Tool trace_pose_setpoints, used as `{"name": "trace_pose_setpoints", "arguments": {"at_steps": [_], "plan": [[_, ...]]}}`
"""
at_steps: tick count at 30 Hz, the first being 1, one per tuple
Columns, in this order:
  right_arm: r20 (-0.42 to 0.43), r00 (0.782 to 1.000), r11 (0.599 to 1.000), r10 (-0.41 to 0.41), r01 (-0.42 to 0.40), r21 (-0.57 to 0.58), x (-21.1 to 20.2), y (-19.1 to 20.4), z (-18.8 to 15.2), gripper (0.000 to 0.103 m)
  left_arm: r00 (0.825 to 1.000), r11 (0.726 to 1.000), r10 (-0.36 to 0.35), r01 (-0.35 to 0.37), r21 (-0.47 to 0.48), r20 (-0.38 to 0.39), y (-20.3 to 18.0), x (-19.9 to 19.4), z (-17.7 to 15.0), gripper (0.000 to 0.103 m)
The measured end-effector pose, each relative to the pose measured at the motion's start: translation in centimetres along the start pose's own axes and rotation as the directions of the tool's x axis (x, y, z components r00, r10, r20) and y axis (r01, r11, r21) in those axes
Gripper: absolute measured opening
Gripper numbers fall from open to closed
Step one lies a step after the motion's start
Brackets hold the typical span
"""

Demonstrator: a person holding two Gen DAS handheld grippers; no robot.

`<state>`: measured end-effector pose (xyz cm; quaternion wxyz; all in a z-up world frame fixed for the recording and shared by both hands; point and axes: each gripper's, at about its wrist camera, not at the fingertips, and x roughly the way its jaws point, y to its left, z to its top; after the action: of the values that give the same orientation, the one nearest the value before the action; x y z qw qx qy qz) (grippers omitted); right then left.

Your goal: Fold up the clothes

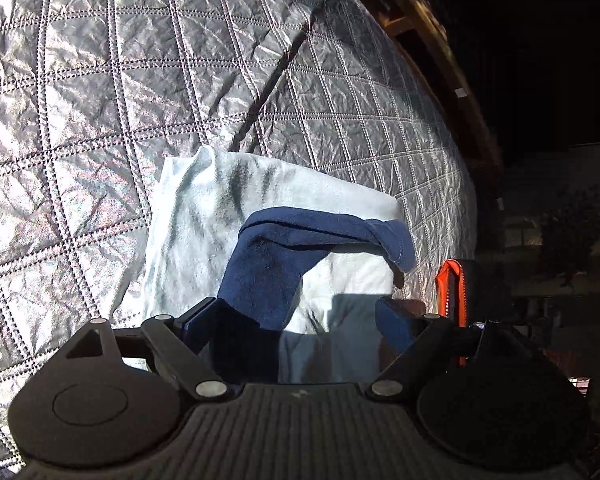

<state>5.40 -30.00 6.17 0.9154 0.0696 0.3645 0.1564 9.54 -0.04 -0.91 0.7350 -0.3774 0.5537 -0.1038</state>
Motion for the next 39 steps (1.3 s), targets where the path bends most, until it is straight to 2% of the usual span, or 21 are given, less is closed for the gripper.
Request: {"name": "trace_pose_setpoints", "arguments": {"at_steps": [1, 2, 3, 9, 11, 15, 17, 20, 22, 24, 25, 29, 33, 35, 37, 39], "plan": [[-0.029, 0.999, 0.999, -0.014, 0.013, -0.036, 1.5, -0.3, 0.2, 0.034, 1.000, 1.000, 0.007, -0.007, 0.022, 0.006, -0.4, 0.1, 0.0, 0.081], [-0.058, 0.998, 0.999, -0.003, 0.001, -0.035, 2.6, -0.6, 0.0, 0.026, 1.000, 0.999, 0.014, -0.015, 0.046, 0.011, -0.8, 0.3, -0.1, 0.082], [-0.074, 0.997, 0.999, 0.011, -0.013, -0.031, 3.4, -0.7, -0.3, 0.024, 1.000, 0.997, 0.022, -0.023, 0.071, 0.013, -1.2, 0.3, -0.4, 0.082], [-0.097, 0.994, 0.994, 0.044, -0.053, -0.091, 6.7, 0.4, -0.8, 0.023, 0.996, 0.975, 0.090, -0.091, 0.203, 0.011, -2.6, 1.1, -1.8, 0.086], [-0.108, 0.992, 0.994, 0.058, -0.068, -0.088, 7.7, 0.2, -0.5, 0.024, 0.990, 0.956, 0.141, -0.137, 0.258, 0.004, -3.0, 1.7, -2.1, 0.086], [-0.111, 0.984, 0.990, 0.137, -0.133, 0.040, 9.7, -1.4, 0.9, 0.030, 0.981, 0.914, 0.196, -0.182, 0.363, 0.000, -3.9, 1.7, -3.0, 0.087], [-0.114, 0.971, 0.967, 0.210, -0.189, 0.170, 11.3, -2.5, 1.7, 0.033, 0.973, 0.878, 0.231, -0.210, 0.430, 0.003, -4.7, 2.2, -3.7, 0.090], [-0.059, 0.971, 0.913, 0.230, -0.195, 0.358, 13.2, -4.1, 2.6, 0.036, 0.963, 0.832, 0.267, -0.244, 0.499, 0.026, -5.3, 3.0, -4.8, 0.094], [-0.063, 0.973, 0.896, 0.220, -0.176, 0.407, 14.8, -4.6, 3.1, 0.036, 0.960, 0.816, 0.279, -0.256, 0.519, 0.034, -5.5, 3.2, -5.3, 0.096], [-0.078, 0.979, 0.920, 0.186, -0.146, 0.363, 15.5, -3.9, 3.5, 0.036, 0.958, 0.805, 0.284, -0.258, 0.535, 0.035, -5.5, 3.2, -5.5, 0.097], [-0.084, 0.982, 0.930, 0.171, -0.133, 0.344, 15.7, -3.5, 3.7, 0.036, 0.959, 0.802, 0.283, -0.256, 0.539, 0.035, -5.5, 3.1, -5.6, 0.098], [-0.061, 0.988, 0.917, 0.139, -0.106, 0.384, 14.7, -5.0, 3.5, 0.038, 0.960, 0.800, 0.279, -0.249, 0.546, 0.030, -5.4, 2.8, -5.8, 0.099], [-0.038, 0.994, 0.902, 0.106, -0.080, 0.425, 13.6, -6.5, 3.4, 0.038, 0.965, 0.811, 0.263, -0.234, 0.536, 0.023, -5.1, 2.3, -5.8, 0.100], [-0.040, 0.991, 0.911, 0.130, -0.103, 0.398, 12.2, -6.6, 2.9, 0.048, 0.969, 0.825, 0.249, -0.216, 0.523, 0.009, -4.9, 2.0, -5.5, 0.100], [-0.086, 0.981, 0.914, 0.172, -0.127, 0.384, 11.8, -6.7, 1.9, 0.050, 0.971, 0.837, 0.238, -0.198, 0.509, -0.012, -4.6, 1.7, -5.0, 0.100], [-0.148, 0.971, 0.923, 0.188, -0.123, 0.365, 12.4, -6.4, 1.3, 0.050, 0.971, 0.836, 0.237, -0.192, 0.513, -0.022, -4.5, 1.5, -4.9, 0.100]]}}
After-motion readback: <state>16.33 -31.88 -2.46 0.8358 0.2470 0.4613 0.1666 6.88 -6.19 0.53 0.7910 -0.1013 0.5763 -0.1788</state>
